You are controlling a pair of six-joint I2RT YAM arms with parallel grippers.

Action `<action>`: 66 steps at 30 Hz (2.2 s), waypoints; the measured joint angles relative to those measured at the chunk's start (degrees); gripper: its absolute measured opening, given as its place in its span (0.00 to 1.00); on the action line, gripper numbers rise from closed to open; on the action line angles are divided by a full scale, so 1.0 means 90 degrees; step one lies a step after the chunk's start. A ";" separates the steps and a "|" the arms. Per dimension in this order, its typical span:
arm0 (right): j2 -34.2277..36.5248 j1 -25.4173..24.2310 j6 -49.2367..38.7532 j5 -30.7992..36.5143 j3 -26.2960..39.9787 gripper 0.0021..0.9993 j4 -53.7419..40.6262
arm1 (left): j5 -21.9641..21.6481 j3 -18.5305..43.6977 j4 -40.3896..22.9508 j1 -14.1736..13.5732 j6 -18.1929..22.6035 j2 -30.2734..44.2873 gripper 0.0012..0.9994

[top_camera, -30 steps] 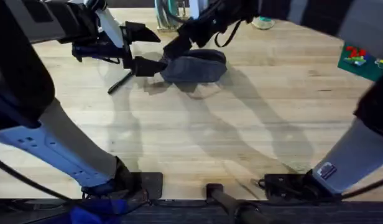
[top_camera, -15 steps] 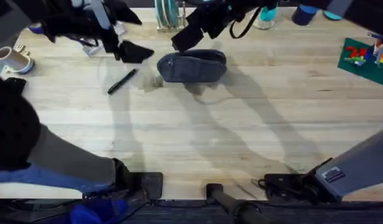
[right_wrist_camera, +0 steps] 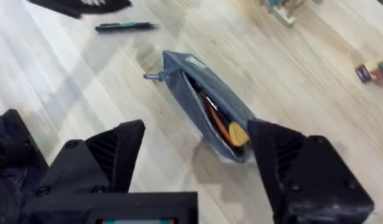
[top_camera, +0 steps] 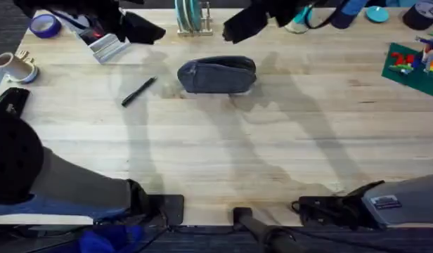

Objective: Unzip the bag, pick up the pens from the table one at a time and place them inside, then zip the bag closed.

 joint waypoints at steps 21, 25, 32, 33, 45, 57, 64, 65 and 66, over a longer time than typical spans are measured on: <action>-0.0220 -0.0538 -0.0402 0.0019 0.0000 1.00 -0.0666 | -0.2791 0.0979 -0.1830 -0.0956 -0.3948 -0.0773 1.00; -0.0224 -0.0538 -0.0415 0.0019 0.0000 1.00 -0.0705 | -0.3315 0.0978 -0.2021 -0.1276 -0.4499 -0.0964 1.00; -0.0319 -0.0543 -0.0451 0.0019 0.0000 1.00 -0.0921 | -0.3868 0.0275 -0.1974 -0.1897 -0.5044 -0.1845 1.00; -0.0340 -0.0543 -0.0457 0.0019 0.0000 1.00 -0.0929 | -0.3903 0.0098 -0.1963 -0.1916 -0.5093 -0.2011 1.00; -0.0374 -0.0543 -0.1080 0.0020 0.0002 0.29 -0.1169 | -0.4047 -0.0694 -0.1924 -0.1911 -0.5412 -0.3162 1.00; -0.0374 -0.0543 -0.2820 0.0024 0.0002 0.03 -0.1290 | -0.4040 -0.0694 -0.1919 -0.1911 -0.5436 -0.3181 1.00; -0.0374 -0.0543 -0.4085 0.0044 0.0002 0.03 -0.1315 | -0.4040 -0.0694 -0.1919 -0.1911 -0.5436 -0.3181 1.00; -0.0374 -0.0543 -0.4213 0.0044 0.0002 0.03 -0.1315 | -0.4040 -0.0694 -0.1919 -0.1911 -0.5436 -0.3181 1.00; -0.0374 -0.0543 -0.4328 0.0044 0.0002 0.03 -0.1316 | -0.4040 -0.0694 -0.1919 -0.1911 -0.5436 -0.3181 1.00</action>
